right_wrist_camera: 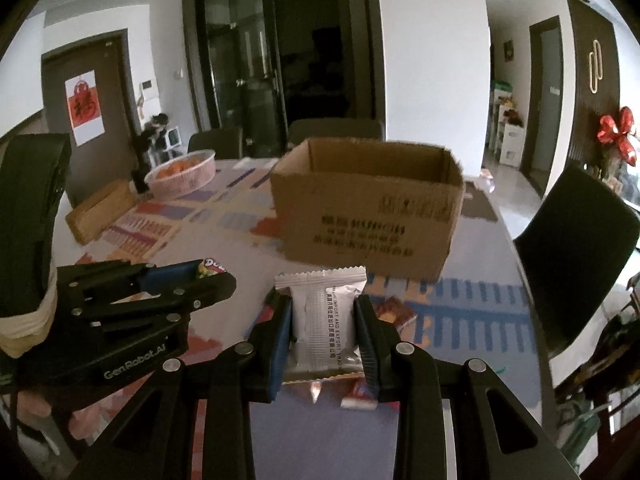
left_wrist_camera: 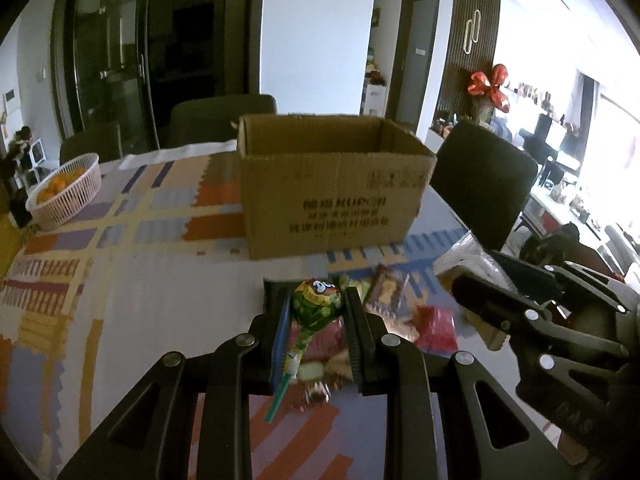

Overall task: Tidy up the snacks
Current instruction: 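Carry the lollipop and white packet into the cardboard box and release both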

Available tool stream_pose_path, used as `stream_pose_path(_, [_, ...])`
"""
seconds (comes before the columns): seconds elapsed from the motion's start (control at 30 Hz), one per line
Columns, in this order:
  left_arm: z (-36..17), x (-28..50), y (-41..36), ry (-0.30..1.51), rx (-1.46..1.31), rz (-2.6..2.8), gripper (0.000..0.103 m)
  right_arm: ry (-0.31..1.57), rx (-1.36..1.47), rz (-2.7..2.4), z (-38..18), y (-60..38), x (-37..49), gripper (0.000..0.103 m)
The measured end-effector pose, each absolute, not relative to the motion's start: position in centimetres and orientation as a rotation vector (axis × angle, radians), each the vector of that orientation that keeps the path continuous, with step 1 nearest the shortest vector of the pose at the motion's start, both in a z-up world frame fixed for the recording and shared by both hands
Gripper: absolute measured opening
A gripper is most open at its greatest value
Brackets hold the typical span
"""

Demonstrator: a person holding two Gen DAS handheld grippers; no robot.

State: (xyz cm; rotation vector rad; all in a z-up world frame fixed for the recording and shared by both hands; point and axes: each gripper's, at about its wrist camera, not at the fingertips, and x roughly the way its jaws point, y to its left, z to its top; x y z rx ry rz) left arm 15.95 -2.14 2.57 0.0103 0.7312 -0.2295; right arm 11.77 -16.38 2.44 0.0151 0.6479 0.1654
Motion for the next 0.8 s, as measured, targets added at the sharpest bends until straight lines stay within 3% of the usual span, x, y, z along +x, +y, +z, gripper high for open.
stream_pose_path(0.47, [6.9,23.8,-2.5,0.665,0.051,-0.197,0.026,0.525,0.008,0.091,7.3,-18.3,18.4,0.033])
stream_pose_path(0.8, [8.7,30.6,-3.0,0.667,0.078,-0.211,0.026,0.581,0.061,0.067,8.0,-20.4,25.8,0.033])
